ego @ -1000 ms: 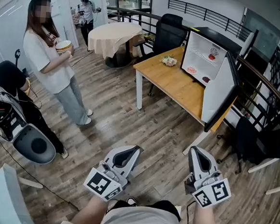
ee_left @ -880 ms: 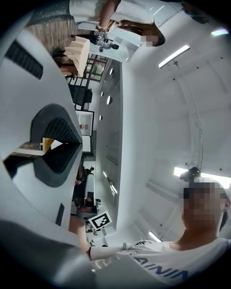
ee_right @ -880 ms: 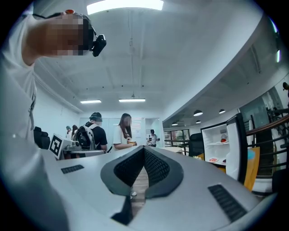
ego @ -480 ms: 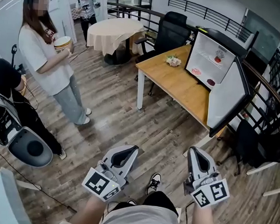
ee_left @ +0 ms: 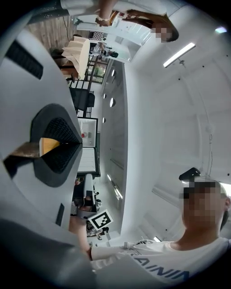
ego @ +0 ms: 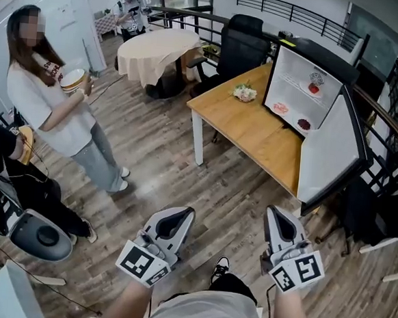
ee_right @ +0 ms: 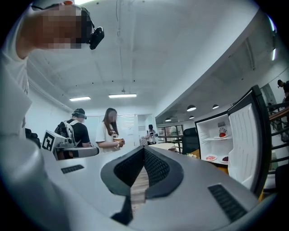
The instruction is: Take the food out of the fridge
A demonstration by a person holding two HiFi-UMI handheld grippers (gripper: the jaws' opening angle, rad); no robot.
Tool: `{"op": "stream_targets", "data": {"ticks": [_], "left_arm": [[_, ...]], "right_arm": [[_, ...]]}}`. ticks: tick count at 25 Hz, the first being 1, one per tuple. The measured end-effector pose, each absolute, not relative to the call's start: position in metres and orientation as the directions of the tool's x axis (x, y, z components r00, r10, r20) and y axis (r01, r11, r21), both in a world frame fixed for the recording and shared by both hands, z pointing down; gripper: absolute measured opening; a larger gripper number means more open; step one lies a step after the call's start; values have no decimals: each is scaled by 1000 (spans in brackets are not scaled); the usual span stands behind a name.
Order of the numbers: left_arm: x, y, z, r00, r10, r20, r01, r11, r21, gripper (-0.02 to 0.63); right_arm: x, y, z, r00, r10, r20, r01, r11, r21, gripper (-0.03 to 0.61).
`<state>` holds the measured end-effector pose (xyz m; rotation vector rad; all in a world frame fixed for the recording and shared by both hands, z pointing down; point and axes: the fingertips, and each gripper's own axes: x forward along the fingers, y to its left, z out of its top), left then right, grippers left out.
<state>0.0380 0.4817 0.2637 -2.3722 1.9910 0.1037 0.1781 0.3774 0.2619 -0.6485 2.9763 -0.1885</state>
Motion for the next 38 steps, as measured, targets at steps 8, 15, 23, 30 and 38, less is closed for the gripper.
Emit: {"op": "stream_targets", "data": {"ticks": [8,15,23,30,38], "left_arm": [[31,373,267,183,-981,-58,-983,-183,2,9],[33,296,267,202,-978,-46,-979,-201,-14,9],[12,227,276,256,-965,-51,-967,-256,-16,9],[-19,133,276,394,-916,-75,-919,-395,-2,9],[-71,31,265,577,-814,-61,-816,-578,-7,9]], "right_arm": [[163,278,272,-900,-434,-42,-429,898,-97,20],[173,202,286,-878,-478,-31,-470,872,-135,20],[155,145,295,-856,-517,-28,-509,850,-135,20],[132,79,294,-783,-622,-4,-619,779,-102,20],[98,2,290,-622,-783,16,-775,612,-157,20]]}}
